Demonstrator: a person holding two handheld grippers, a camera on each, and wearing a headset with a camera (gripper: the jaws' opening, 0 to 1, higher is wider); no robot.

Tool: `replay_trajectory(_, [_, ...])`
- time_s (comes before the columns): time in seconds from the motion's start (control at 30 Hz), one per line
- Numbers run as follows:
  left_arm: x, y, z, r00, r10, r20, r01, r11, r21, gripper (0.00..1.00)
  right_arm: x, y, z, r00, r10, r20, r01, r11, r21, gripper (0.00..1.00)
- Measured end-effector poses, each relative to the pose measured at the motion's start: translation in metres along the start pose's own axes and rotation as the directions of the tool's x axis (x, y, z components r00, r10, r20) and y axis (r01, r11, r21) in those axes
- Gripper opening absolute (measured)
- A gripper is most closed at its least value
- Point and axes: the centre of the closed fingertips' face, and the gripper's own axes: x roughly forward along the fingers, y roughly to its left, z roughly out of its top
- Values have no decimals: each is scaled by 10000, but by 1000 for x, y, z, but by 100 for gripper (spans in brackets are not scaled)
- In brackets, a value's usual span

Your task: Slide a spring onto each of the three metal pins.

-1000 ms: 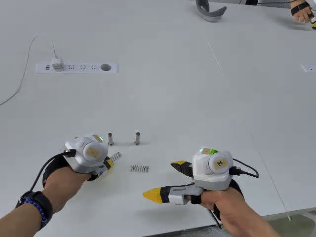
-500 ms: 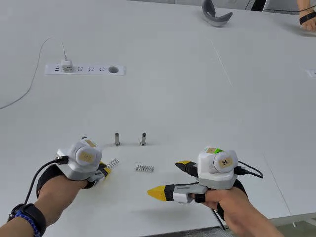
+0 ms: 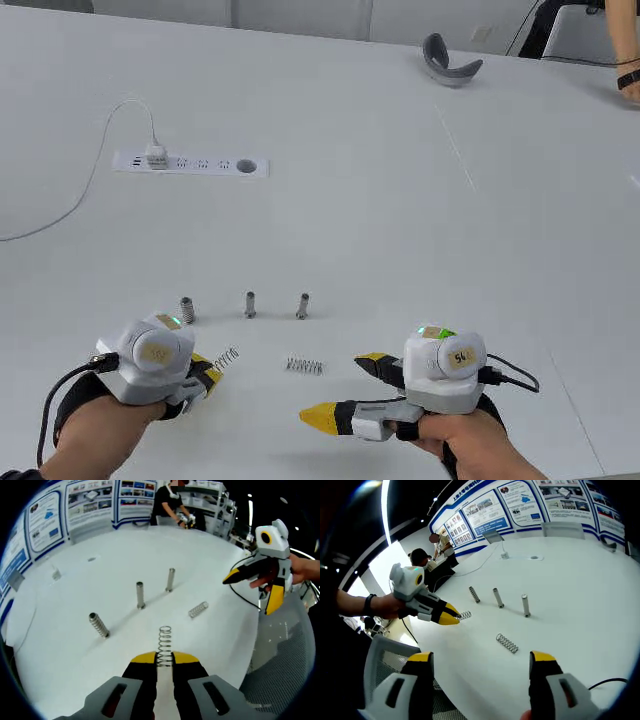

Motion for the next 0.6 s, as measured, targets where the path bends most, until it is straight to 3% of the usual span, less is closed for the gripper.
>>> replay_trajectory(0.4, [-19,-3,6,9995,-88,303,78,9994,346,10,7,7,6,9999,132,-48,-133,9998,-179,80])
replay_trajectory(0.6, [-26,-8,5,9993,-260,270,243,9980,591,10,10,11,8,9998,204,-47,-205,9995,-232,80])
